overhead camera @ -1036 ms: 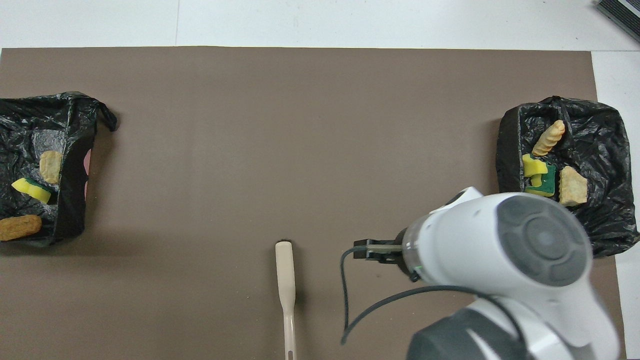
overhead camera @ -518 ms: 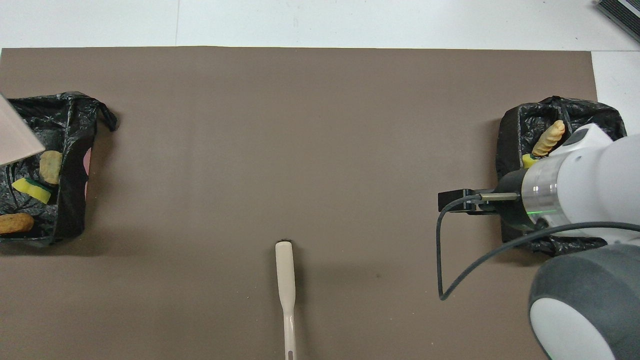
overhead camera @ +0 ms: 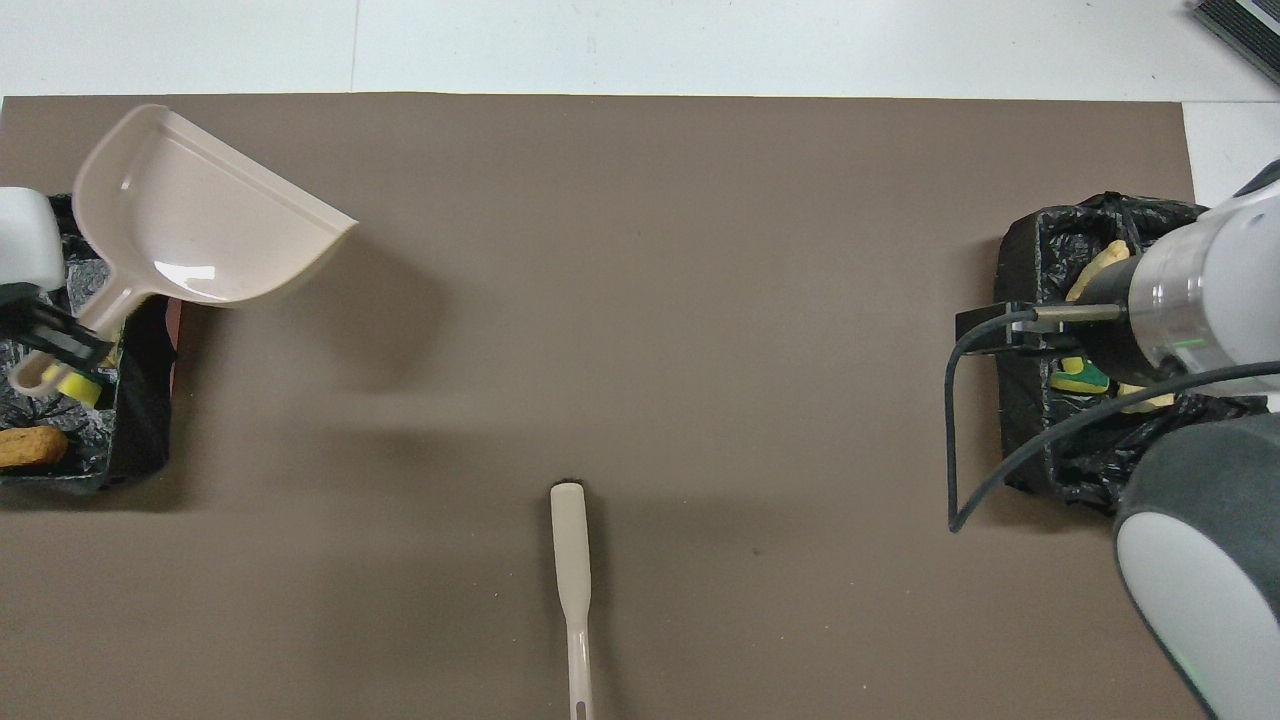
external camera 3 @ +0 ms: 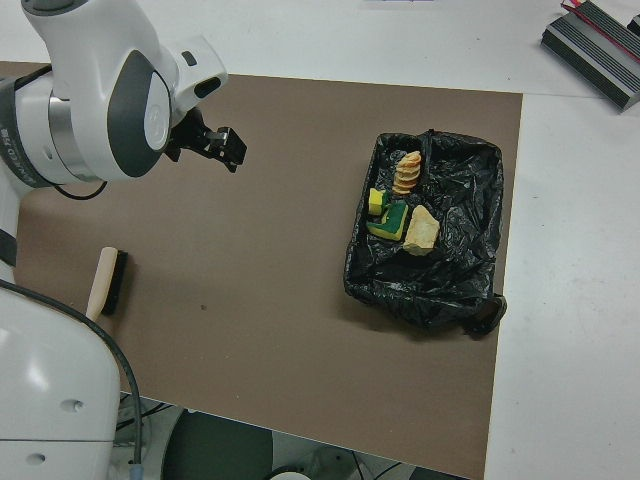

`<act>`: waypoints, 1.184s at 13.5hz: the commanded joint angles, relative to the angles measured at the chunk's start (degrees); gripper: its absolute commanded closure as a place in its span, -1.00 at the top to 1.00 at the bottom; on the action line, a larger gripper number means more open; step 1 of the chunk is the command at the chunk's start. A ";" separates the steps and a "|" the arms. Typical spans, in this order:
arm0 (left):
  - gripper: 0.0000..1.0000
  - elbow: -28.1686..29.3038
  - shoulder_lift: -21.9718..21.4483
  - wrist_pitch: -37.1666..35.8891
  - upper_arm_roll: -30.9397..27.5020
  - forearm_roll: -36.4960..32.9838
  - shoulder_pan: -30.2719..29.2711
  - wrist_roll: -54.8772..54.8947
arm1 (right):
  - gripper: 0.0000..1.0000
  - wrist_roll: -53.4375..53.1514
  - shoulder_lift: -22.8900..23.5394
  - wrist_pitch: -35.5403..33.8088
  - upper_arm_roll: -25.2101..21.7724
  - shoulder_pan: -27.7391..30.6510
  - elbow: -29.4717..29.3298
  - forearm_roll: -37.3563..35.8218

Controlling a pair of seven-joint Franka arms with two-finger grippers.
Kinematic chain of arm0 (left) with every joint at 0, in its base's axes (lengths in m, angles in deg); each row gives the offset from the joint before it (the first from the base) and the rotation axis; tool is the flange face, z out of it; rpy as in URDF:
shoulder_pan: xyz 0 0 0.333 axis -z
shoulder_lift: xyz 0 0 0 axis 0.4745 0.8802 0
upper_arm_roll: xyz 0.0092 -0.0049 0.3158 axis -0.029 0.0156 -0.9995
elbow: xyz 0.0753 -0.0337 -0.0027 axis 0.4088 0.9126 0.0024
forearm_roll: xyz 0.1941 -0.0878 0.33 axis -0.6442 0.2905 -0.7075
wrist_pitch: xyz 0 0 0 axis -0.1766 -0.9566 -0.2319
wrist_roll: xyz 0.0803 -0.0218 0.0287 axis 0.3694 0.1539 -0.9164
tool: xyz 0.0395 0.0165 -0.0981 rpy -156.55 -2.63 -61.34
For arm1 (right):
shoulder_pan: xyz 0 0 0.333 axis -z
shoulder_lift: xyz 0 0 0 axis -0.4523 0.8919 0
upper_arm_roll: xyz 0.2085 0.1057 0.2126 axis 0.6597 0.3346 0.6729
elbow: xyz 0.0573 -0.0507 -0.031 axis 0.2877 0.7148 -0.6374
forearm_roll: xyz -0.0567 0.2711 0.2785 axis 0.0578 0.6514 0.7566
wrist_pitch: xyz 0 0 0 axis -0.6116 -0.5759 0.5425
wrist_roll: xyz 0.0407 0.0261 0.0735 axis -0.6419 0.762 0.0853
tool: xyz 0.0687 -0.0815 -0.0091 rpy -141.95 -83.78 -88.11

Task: Sweep and dump trash in bin
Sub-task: 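Carry the empty dustpan back toward the table center with the left gripper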

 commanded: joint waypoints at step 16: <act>-1.00 3.98 16.78 30.29 -1.32 15.30 27.85 -48.63 | 1.00 7.51 0.98 -5.68 -0.95 2.93 -1.94 -0.51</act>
